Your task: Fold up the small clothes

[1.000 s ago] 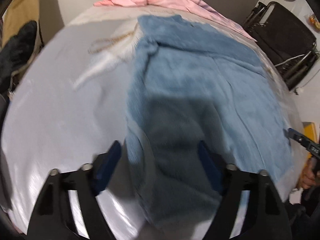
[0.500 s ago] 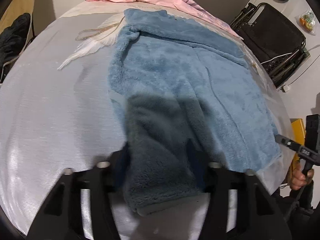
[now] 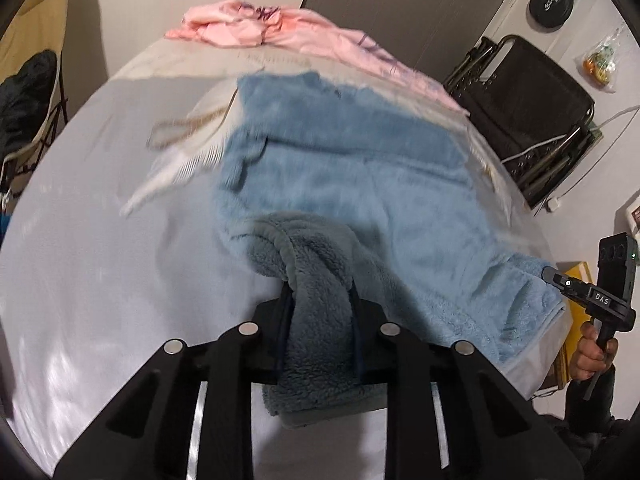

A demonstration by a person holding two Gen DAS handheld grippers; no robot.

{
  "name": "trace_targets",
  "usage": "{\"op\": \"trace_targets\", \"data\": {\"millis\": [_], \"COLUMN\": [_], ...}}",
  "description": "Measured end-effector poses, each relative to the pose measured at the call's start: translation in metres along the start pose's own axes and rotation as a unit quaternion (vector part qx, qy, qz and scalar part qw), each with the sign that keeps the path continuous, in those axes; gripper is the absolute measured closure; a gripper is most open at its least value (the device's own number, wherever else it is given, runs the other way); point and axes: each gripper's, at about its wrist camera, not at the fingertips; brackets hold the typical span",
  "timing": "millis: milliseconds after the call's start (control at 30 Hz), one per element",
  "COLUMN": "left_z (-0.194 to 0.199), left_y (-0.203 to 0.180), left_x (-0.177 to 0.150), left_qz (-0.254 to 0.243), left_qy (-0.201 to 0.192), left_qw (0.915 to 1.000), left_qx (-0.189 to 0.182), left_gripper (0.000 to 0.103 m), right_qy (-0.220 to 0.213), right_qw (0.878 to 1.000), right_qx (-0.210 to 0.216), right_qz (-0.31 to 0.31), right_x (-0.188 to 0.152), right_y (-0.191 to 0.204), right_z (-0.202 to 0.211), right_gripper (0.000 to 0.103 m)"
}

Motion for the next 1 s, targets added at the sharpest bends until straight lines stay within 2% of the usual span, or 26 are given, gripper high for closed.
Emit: {"op": "trace_targets", "data": {"millis": [333,633,833,1000], "left_z": [-0.007,-0.031,-0.060,-0.094], "left_y": [-0.009,-0.014,-0.014,-0.008], "left_x": [0.053,0.113,0.158,0.189], "left_qz": [-0.011,-0.019,-0.016,-0.003], "left_qy": [-0.008,-0.009,-0.005,0.012], "left_qw": [0.9998,0.9994,0.9992,0.9988], "left_qx": [0.013,0.029,0.036,0.047], "left_gripper": [0.081,0.081,0.081,0.081], "right_qy": [-0.012,-0.025,-0.030,-0.028], "right_qw": [1.000,0.999,0.999,0.998], "right_qx": [0.014,0.009,0.000,-0.006], "right_qz": [-0.020,-0.028,-0.035,-0.059], "right_x": [0.051,0.113,0.155,0.181], "right_y": [-0.006,-0.020,-0.032,-0.058], "right_z": [-0.010,-0.034,-0.054,-0.077], "right_gripper": [0.094,0.094,0.094,0.094]}}
Point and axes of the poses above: each gripper's, at about its wrist camera, not at the fingertips, and z roughly against the way its jaws point, y to its left, x to its top, and after that the axes turned 11 degrees about x, right-handed
